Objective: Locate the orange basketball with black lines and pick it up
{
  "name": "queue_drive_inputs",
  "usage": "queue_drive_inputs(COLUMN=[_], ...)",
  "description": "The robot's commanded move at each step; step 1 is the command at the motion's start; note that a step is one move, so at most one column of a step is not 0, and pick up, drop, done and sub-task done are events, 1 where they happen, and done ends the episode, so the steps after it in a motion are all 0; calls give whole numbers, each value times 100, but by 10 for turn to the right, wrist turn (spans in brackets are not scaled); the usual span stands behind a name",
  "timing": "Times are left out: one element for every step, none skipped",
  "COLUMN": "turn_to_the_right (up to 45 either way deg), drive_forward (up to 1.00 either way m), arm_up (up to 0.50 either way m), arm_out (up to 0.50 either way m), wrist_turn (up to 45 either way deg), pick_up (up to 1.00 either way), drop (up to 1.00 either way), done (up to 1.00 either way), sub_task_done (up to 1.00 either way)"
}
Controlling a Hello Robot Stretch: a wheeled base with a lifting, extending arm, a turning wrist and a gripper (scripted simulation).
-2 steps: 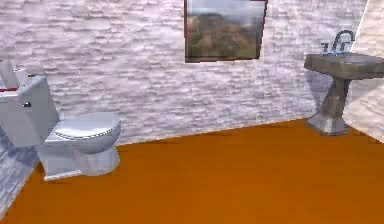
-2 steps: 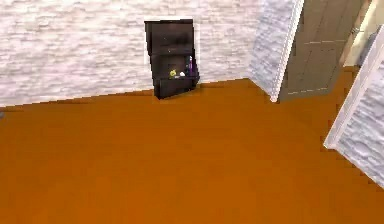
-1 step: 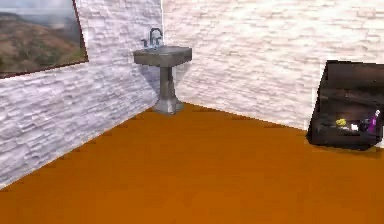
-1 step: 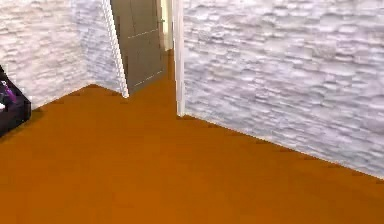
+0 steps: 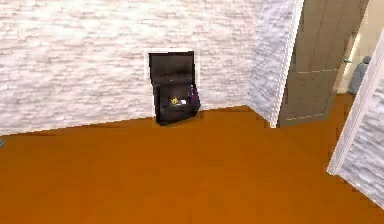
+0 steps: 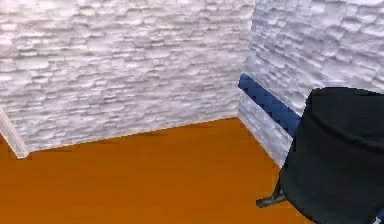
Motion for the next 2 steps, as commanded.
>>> queue_drive_inputs(turn_to_the_right=[270,0], drive_forward=[0,100], arm_up=[0,0], arm_out=[0,0], wrist_turn=[0,0], pick_up=[0,0], drop=[0,0], done=[0,0], sub_task_done=[0,0])
